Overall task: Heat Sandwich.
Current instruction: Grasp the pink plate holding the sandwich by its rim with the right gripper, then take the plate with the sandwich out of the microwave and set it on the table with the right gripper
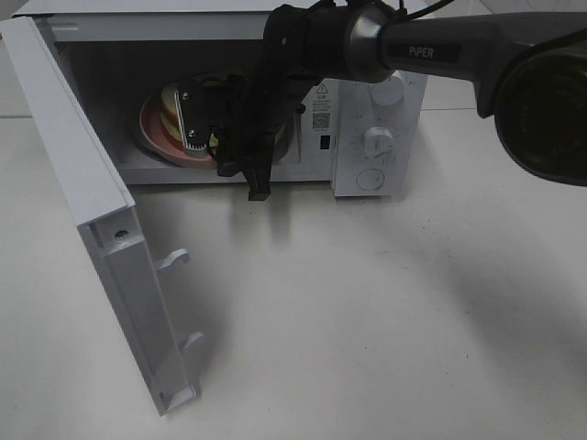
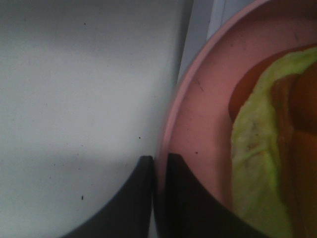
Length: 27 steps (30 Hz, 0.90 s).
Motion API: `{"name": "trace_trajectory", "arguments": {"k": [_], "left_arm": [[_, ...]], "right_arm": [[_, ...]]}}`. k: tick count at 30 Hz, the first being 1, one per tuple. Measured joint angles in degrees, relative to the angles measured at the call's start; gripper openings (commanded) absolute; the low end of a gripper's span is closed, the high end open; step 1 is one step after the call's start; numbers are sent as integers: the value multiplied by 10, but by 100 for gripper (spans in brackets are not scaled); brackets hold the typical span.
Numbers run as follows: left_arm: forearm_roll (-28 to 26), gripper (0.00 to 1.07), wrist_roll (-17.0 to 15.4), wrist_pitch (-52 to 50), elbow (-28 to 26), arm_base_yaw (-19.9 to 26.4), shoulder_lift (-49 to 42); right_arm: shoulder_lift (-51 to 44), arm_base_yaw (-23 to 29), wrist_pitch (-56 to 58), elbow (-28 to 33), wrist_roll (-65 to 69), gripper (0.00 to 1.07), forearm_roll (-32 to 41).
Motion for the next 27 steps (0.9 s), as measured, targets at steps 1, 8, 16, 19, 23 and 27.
{"name": "trace_trajectory", "arguments": {"k": [1,8,16,19,23,27], "left_arm": [[0,98,0,0,0,0,0],[0,98,0,0,0,0,0],[0,98,0,0,0,0,0],[0,98,0,0,0,0,0],[0,98,0,0,0,0,0],[0,98,0,0,0,0,0]], "right_arm": [[0,0,0,0,-1,0,-1],[0,-1,0,-2,-2,0,-6],[-1,-1,9,-3,-2,0,-24],[-3,-1,18,-5,-3,0,-30],[-13,-1,49,-5,-11,0,-31],[-20,-1,64,-3,-15,0,-30]]}}
